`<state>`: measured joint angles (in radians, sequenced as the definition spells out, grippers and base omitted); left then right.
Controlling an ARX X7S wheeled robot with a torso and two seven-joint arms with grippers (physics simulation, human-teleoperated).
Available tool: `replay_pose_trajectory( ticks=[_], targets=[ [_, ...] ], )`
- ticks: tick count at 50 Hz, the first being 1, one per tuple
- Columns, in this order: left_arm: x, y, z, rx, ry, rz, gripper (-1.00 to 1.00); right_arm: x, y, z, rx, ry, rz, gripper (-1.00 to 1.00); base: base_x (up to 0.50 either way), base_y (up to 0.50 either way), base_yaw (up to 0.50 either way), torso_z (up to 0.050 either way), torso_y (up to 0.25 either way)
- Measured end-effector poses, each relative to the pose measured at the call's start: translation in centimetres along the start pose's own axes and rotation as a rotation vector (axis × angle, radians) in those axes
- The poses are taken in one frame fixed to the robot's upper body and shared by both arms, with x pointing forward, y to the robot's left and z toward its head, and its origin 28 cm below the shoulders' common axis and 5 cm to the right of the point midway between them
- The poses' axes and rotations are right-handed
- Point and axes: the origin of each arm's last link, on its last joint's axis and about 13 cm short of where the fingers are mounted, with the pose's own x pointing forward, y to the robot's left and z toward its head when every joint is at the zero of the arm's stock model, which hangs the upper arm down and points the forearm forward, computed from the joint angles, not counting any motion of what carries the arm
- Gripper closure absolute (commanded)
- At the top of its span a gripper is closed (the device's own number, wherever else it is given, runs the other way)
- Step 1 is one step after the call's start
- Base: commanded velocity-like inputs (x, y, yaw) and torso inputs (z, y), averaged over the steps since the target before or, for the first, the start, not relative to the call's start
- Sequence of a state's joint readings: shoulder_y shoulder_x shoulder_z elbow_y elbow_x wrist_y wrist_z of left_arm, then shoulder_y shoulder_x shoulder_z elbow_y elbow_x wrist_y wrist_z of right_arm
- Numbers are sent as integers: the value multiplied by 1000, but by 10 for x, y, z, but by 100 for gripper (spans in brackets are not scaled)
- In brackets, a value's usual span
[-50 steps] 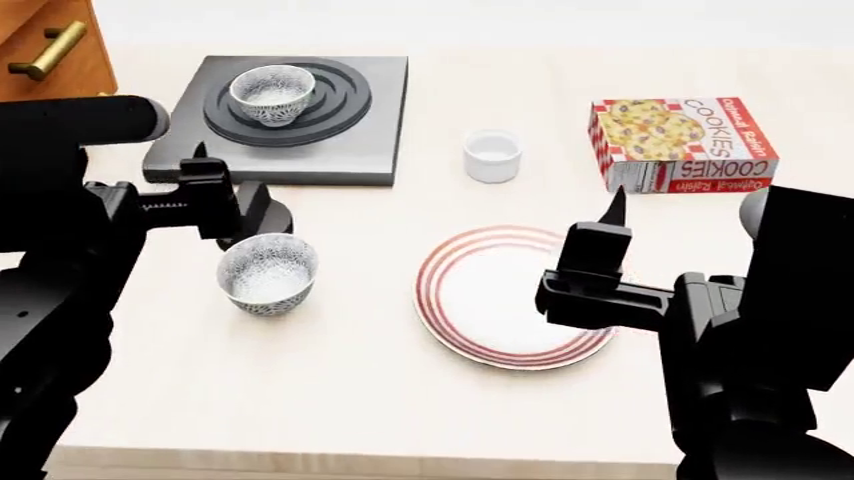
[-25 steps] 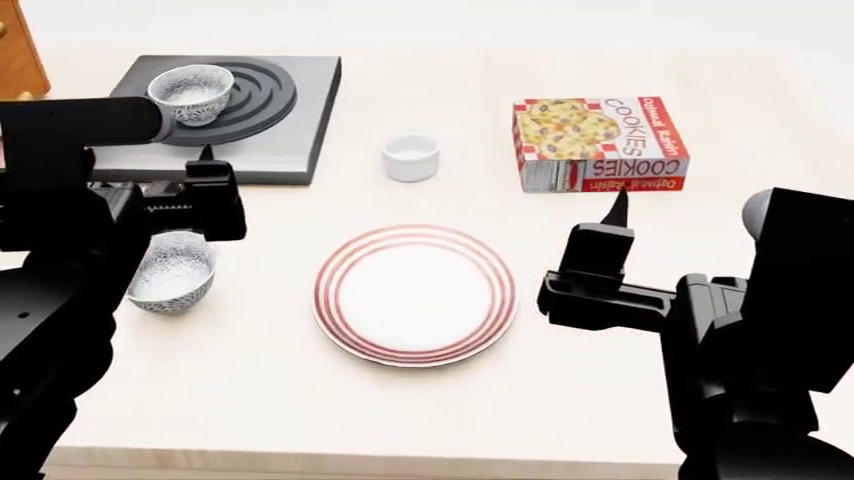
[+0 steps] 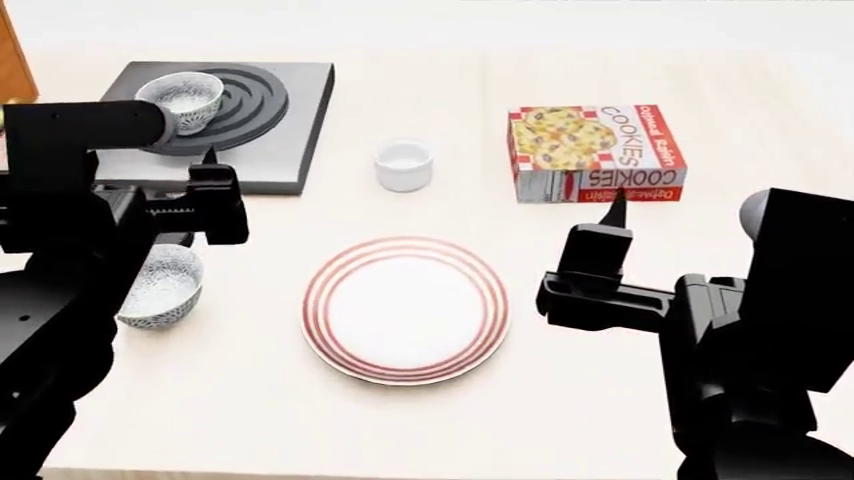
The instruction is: Pick the akita bowl on the stove and place it on the plate.
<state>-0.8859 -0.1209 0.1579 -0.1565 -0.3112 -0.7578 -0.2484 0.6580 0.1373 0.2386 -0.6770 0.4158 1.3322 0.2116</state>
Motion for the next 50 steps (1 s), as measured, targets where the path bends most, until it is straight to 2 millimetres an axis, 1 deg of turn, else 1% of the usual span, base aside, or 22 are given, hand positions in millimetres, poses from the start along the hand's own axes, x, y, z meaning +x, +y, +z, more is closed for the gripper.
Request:
replay_pose_trajectory(
  ticks=[7, 50],
  targets=[
    [-1, 1, 4, 6, 6, 0, -100, 0, 0, 0, 0, 1, 2, -100, 254, 0, 0, 0, 0],
    [0, 0, 1, 29, -5, -11, -100, 0, 0, 0, 1, 4, 4, -100, 253, 0, 0, 0, 0]
  ],
)
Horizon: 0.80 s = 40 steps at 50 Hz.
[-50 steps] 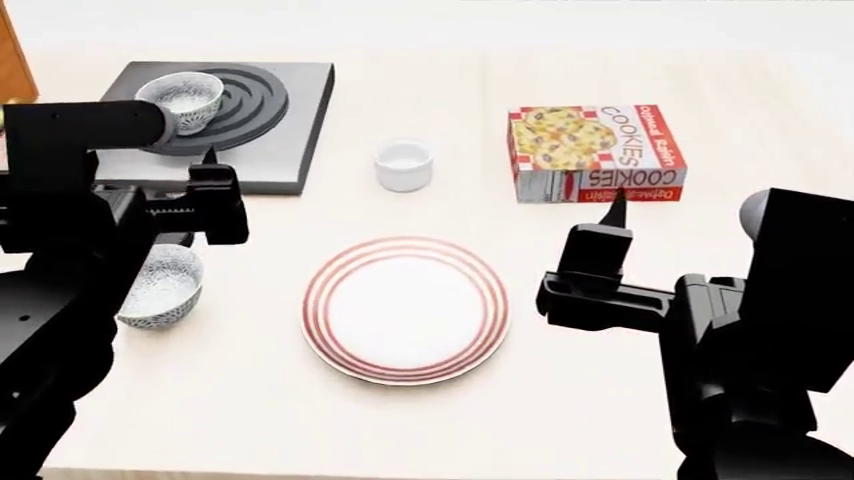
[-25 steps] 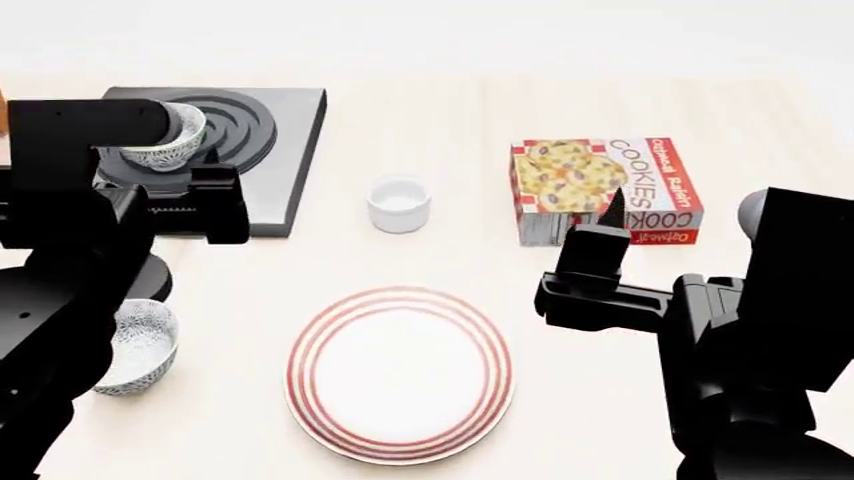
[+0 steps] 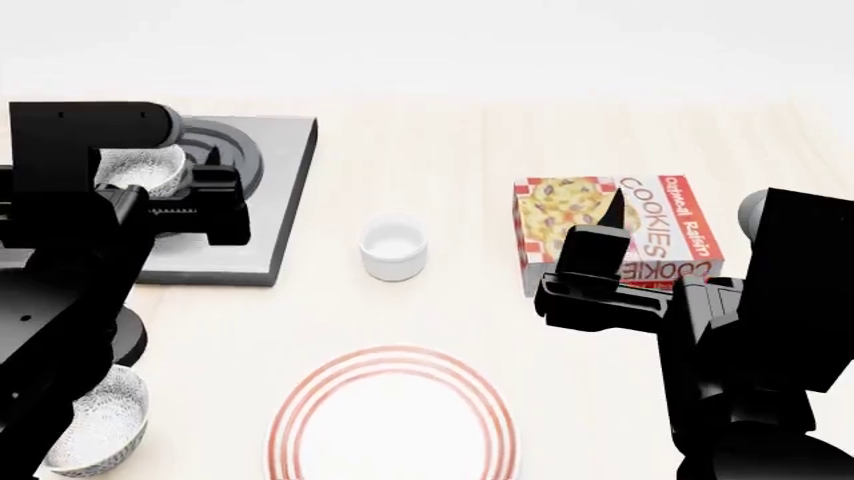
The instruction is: Pick the akita bowl on the stove and place it on the plate.
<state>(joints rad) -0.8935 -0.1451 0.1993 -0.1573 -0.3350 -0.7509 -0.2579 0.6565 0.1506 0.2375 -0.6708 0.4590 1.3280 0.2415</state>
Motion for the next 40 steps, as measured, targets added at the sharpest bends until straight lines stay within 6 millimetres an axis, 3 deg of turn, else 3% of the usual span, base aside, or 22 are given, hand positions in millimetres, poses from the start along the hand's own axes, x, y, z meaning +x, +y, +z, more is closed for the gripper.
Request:
replay_pose_trajectory(
  ticks=[40],
  targets=[
    [0, 1, -1, 4, 4, 1, -100, 0, 0, -1, 1, 2, 6, -100, 253, 0, 0, 0, 1]
  ],
)
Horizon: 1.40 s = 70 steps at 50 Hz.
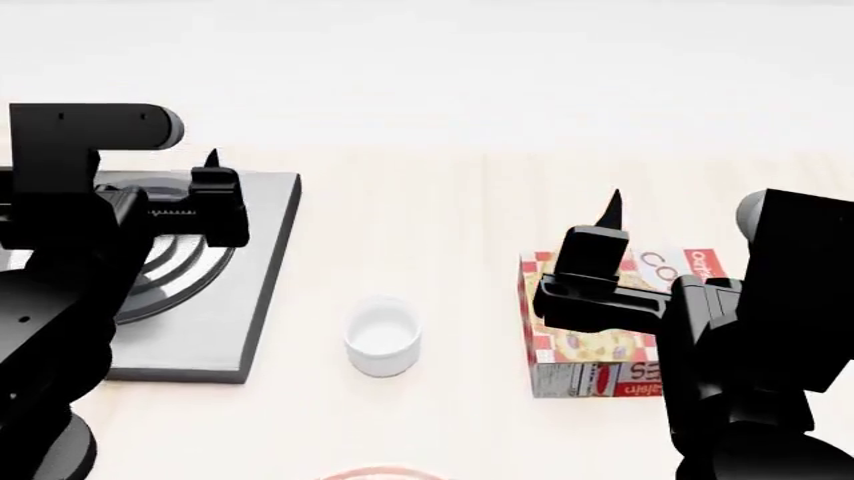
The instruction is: Pick the akita bowl on the stove and place it on the plate.
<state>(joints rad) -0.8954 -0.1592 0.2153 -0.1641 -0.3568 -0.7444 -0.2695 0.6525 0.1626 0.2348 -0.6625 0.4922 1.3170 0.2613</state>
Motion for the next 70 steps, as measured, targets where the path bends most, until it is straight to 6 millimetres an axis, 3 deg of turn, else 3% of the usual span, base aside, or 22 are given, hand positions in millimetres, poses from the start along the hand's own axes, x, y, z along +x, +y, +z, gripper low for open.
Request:
replay_pose_trajectory(
  ticks=[30, 36, 47, 54, 70],
  targets=[
    [-1, 1, 3, 8, -6, -5, -100, -1, 0, 1, 2, -2, 4, -100, 222, 0, 0, 0, 0],
    [1, 4, 20, 18, -36, -8, -100, -1, 0, 1, 2, -2, 3, -100, 0, 0, 0, 0, 2],
    [11, 10, 79, 66, -114, -15, -100, -2, 0, 1, 3, -2, 1, -100, 0, 0, 0, 0, 0],
    [21, 11, 105, 120, -136, -40, -100, -2, 0, 1, 3, -2, 1, -100, 0, 0, 0, 0, 0],
    [43, 9, 119, 157, -67, -27, -100, -2, 0, 0, 2, -1, 1, -100, 0, 0, 0, 0, 0]
  ],
)
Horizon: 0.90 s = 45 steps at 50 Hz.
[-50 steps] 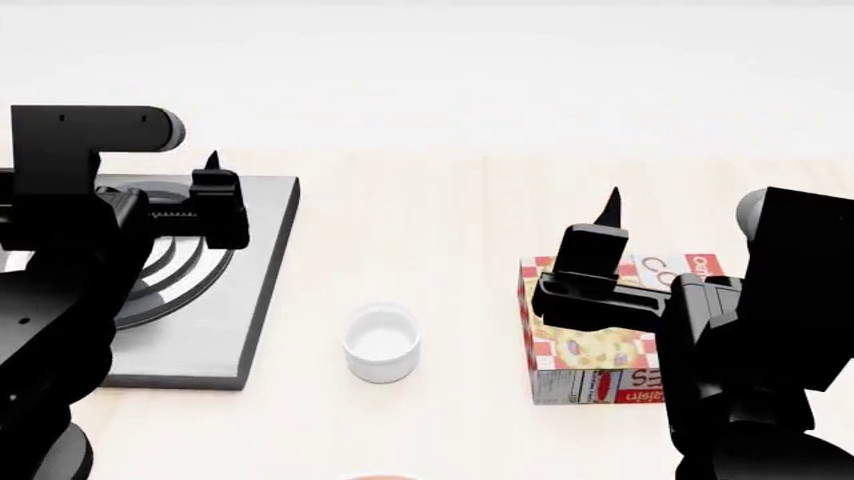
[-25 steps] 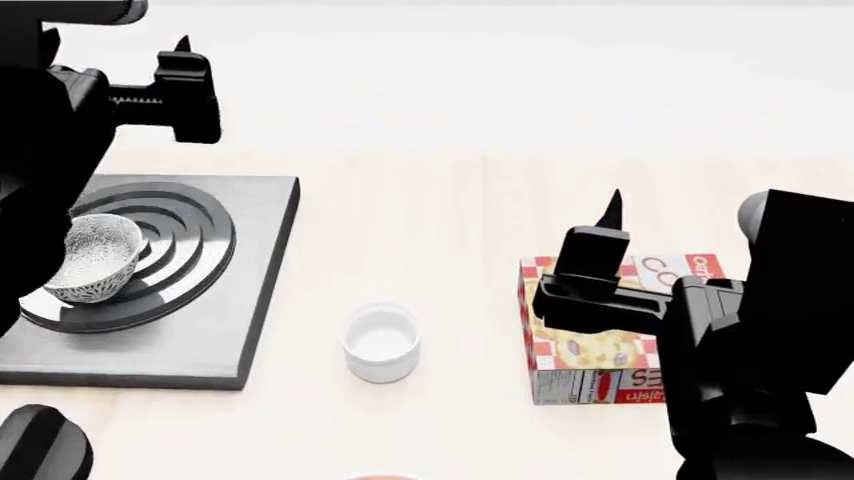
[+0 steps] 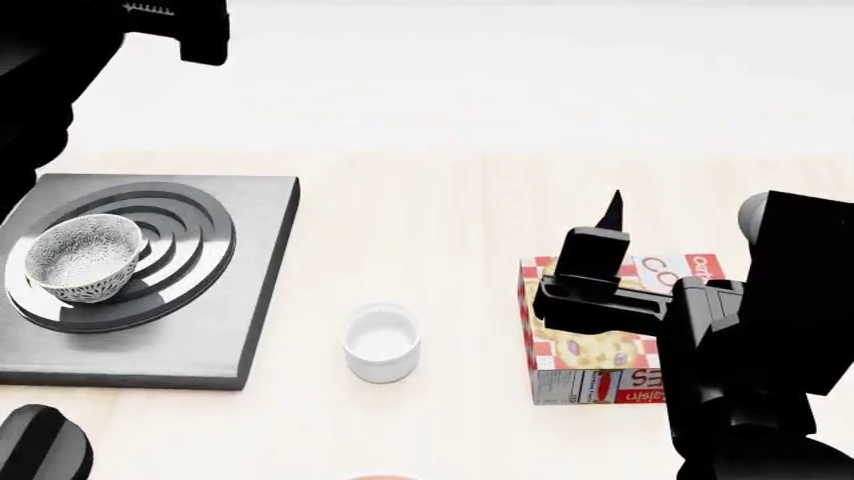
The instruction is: Pick the akita bowl on the stove and place it on the plate.
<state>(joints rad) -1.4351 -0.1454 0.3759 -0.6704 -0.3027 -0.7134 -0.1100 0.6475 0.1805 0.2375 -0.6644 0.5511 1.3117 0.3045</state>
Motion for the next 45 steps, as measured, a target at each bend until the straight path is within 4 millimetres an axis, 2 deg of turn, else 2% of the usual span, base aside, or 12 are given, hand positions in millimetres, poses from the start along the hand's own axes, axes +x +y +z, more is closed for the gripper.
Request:
replay_pose_trajectory(
  ticks=[13, 38, 45],
  targets=[
    [11, -1, -8, -2, 69, 46, -100, 0, 0, 0, -2, 0, 2, -100, 0, 0, 0, 0, 0],
    [16, 1, -20, -79, 95, 62, -100, 0, 0, 0, -2, 2, 4, -100, 0, 0, 0, 0, 0],
    [17, 2, -21, -86, 76, 63, -100, 0, 0, -1, -1, 2, 4, -100, 0, 0, 0, 17, -205]
  ],
)
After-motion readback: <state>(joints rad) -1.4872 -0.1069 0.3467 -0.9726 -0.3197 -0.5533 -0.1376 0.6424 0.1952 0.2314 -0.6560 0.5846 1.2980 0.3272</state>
